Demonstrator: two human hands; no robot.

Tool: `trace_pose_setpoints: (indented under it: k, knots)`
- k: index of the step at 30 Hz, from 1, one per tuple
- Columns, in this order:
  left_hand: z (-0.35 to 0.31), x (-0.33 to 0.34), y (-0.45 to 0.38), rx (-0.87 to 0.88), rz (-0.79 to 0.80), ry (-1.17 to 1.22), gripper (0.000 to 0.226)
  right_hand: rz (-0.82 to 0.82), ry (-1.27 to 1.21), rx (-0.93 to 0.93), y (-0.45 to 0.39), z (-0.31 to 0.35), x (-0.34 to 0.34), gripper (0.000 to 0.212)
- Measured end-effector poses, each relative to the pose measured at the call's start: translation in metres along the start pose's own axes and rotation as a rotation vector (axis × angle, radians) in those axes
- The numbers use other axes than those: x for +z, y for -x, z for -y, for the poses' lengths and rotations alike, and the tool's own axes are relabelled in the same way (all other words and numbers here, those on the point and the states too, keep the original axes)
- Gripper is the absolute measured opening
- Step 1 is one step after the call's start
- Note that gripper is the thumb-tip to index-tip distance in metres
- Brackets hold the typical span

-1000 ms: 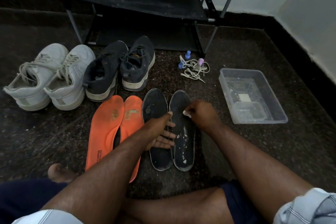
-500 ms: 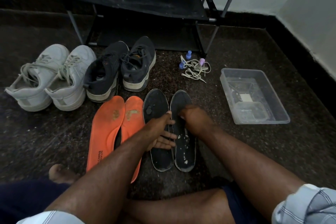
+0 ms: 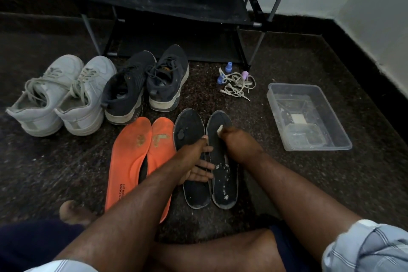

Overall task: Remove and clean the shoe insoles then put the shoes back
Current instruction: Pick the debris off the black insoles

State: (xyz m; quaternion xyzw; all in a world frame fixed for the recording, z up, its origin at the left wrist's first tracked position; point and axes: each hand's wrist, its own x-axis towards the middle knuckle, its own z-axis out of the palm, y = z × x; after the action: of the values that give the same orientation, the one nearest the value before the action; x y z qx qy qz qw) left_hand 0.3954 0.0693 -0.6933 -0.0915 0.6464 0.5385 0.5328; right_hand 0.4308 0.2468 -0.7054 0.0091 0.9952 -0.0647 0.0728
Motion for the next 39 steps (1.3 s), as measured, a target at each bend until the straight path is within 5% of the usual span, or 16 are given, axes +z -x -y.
trace_pose_setpoints:
  k: [5, 12, 16, 23, 28, 33, 39]
  knots:
    - [0.000, 0.000, 0.000, -0.002, 0.001, 0.001, 0.065, 0.125, 0.116, -0.054, 0.009, 0.019, 0.006, 0.033]
    - [0.000, 0.001, 0.002, -0.007, 0.005, 0.006, 0.065, 0.094, 0.256, 0.041, 0.010, 0.013, -0.009, 0.056]
    - [-0.001, 0.000, 0.001, -0.014, 0.005, 0.012, 0.068, 0.132, 0.117, -0.069, 0.015, 0.022, -0.007, 0.050]
    - [-0.002, -0.001, 0.000, -0.027, 0.007, 0.030, 0.065, -0.018, -0.225, 0.038, 0.002, 0.000, -0.014, 0.048]
    - [-0.002, -0.001, -0.001, -0.030, 0.007, 0.029, 0.064, -0.049, -0.126, 0.019, -0.004, -0.009, -0.008, 0.053]
    - [-0.001, 0.001, -0.001, -0.024, 0.000, 0.025, 0.065, 0.036, -0.016, -0.126, -0.001, 0.012, -0.002, 0.023]
    - [-0.001, -0.001, -0.002, -0.021, 0.004, 0.036, 0.063, -0.124, -0.139, 0.209, -0.004, -0.013, -0.019, 0.022]
